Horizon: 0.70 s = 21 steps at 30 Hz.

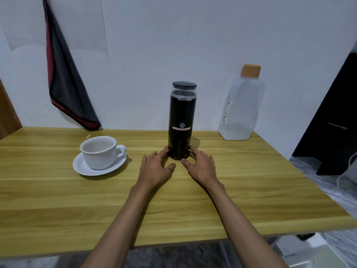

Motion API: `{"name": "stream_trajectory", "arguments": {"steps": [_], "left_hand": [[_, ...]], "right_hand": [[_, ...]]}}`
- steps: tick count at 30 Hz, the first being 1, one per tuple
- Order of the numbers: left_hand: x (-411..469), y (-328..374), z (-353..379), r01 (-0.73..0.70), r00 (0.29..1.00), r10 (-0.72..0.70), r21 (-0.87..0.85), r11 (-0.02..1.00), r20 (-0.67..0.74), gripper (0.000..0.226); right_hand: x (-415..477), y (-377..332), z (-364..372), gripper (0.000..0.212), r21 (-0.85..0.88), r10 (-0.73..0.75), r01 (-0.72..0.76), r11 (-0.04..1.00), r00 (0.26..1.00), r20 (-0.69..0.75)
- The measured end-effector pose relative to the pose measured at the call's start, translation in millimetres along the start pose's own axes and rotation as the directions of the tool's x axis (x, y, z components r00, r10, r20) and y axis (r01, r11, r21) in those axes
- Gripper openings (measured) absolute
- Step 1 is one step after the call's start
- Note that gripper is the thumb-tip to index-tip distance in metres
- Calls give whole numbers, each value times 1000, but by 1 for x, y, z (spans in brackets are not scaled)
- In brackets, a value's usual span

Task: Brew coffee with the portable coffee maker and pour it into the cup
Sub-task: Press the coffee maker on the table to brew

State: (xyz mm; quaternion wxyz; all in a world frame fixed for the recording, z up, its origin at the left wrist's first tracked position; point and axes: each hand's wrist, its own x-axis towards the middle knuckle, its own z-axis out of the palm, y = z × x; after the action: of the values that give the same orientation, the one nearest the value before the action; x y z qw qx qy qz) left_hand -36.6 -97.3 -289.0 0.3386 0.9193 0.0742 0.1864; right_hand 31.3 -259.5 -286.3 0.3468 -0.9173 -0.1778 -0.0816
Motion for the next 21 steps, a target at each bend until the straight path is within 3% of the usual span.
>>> {"name": "stream_trajectory", "arguments": {"steps": [21], "left_hand": [[0, -2, 2, -5, 1000, 5, 1, 1000, -7, 72]], "right_hand": [[-1, 0, 0, 57, 5, -4, 4, 1000, 1000, -9]]}}
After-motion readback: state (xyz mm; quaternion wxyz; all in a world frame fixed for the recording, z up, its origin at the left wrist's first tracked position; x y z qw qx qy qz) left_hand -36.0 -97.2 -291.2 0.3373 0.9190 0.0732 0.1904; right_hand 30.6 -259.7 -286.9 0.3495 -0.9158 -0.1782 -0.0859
